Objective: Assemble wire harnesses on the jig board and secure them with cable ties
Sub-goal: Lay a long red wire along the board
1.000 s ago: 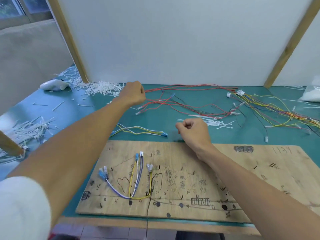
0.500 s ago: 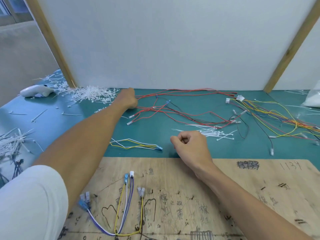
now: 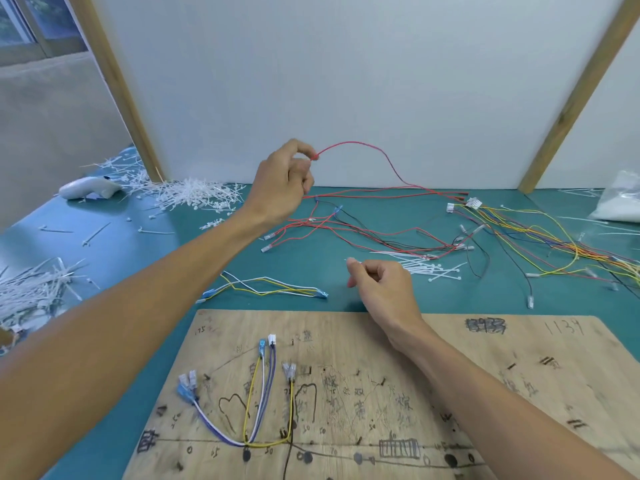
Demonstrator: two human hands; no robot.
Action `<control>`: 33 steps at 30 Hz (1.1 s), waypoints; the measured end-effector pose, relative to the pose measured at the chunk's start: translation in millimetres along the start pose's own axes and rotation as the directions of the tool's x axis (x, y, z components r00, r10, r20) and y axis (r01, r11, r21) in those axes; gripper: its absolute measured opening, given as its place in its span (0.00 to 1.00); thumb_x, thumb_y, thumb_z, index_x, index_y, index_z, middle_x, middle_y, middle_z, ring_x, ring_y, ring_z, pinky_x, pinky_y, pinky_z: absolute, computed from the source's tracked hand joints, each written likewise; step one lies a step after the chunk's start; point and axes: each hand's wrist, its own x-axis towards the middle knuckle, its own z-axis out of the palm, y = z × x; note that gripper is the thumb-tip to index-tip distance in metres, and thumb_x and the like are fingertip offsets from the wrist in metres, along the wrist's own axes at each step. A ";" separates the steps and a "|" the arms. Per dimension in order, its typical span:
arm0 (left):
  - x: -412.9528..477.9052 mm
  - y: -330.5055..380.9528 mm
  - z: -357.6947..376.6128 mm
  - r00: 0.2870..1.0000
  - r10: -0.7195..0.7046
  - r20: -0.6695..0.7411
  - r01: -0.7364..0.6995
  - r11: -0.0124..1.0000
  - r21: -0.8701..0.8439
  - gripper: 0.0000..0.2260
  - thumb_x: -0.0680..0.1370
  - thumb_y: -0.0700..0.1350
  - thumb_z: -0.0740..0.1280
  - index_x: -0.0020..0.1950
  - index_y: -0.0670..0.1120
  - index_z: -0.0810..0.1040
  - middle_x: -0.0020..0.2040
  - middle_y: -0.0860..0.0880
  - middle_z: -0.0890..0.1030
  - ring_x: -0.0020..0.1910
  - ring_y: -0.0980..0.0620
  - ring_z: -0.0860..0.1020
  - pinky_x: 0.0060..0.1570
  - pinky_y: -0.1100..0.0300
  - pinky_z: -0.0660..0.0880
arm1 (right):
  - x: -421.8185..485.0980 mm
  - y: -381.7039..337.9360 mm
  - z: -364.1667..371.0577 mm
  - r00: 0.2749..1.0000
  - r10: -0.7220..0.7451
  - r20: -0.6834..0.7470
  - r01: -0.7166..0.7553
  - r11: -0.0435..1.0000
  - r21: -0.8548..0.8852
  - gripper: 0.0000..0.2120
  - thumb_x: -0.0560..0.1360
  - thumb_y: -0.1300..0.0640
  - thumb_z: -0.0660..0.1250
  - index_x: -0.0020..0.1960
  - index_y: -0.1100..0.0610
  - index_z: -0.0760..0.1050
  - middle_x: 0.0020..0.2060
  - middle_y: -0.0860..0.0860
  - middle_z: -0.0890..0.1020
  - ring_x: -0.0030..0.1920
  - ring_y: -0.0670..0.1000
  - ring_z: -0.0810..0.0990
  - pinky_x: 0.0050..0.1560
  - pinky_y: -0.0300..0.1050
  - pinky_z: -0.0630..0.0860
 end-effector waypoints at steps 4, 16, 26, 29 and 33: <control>-44.1 32.9 -17.8 0.991 0.064 0.114 -0.041 0.980 -0.192 0.09 0.88 0.41 0.56 0.54 0.44 0.76 0.33 0.47 0.76 0.32 0.47 0.68 0.34 0.58 0.67 | -8.1 -12.7 -9.9 0.997 0.046 0.060 -0.059 0.970 0.238 0.09 0.80 0.51 0.68 0.45 0.53 0.83 0.28 0.50 0.81 0.25 0.52 0.72 0.30 0.42 0.69; -159.3 49.4 -83.9 0.939 0.068 0.338 -0.059 0.998 -0.037 0.07 0.86 0.50 0.59 0.55 0.51 0.76 0.37 0.48 0.80 0.36 0.38 0.72 0.40 0.50 0.73 | 14.4 -64.1 -105.3 0.946 -0.133 0.297 -0.250 0.289 0.924 0.22 0.77 0.58 0.66 0.71 0.49 0.72 0.68 0.54 0.81 0.42 0.55 0.79 0.40 0.47 0.72; -199.6 32.6 -115.2 0.972 -0.087 0.217 0.029 0.966 0.255 0.07 0.85 0.43 0.64 0.51 0.52 0.78 0.34 0.54 0.82 0.27 0.56 0.68 0.31 0.66 0.66 | -31.8 -88.8 -119.0 0.952 -0.301 0.059 0.133 0.578 0.805 0.09 0.87 0.59 0.61 0.57 0.57 0.80 0.49 0.55 0.83 0.49 0.55 0.83 0.46 0.49 0.81; -207.4 34.3 -120.1 0.984 -0.108 0.139 0.067 0.959 0.275 0.07 0.85 0.41 0.64 0.51 0.52 0.78 0.35 0.55 0.83 0.29 0.58 0.71 0.32 0.69 0.67 | -63.1 -89.2 -116.2 0.956 -0.290 -0.038 0.231 0.667 0.708 0.11 0.87 0.57 0.61 0.63 0.58 0.81 0.54 0.58 0.85 0.51 0.57 0.85 0.46 0.49 0.83; -223.3 44.9 -125.1 0.985 -0.064 0.162 0.029 0.977 0.212 0.06 0.85 0.42 0.64 0.52 0.52 0.79 0.37 0.53 0.83 0.28 0.58 0.71 0.32 0.65 0.69 | -124.6 -76.4 -113.5 0.999 -0.025 -0.028 0.033 0.930 0.366 0.24 0.86 0.40 0.58 0.60 0.59 0.82 0.50 0.57 0.89 0.43 0.56 0.89 0.32 0.46 0.81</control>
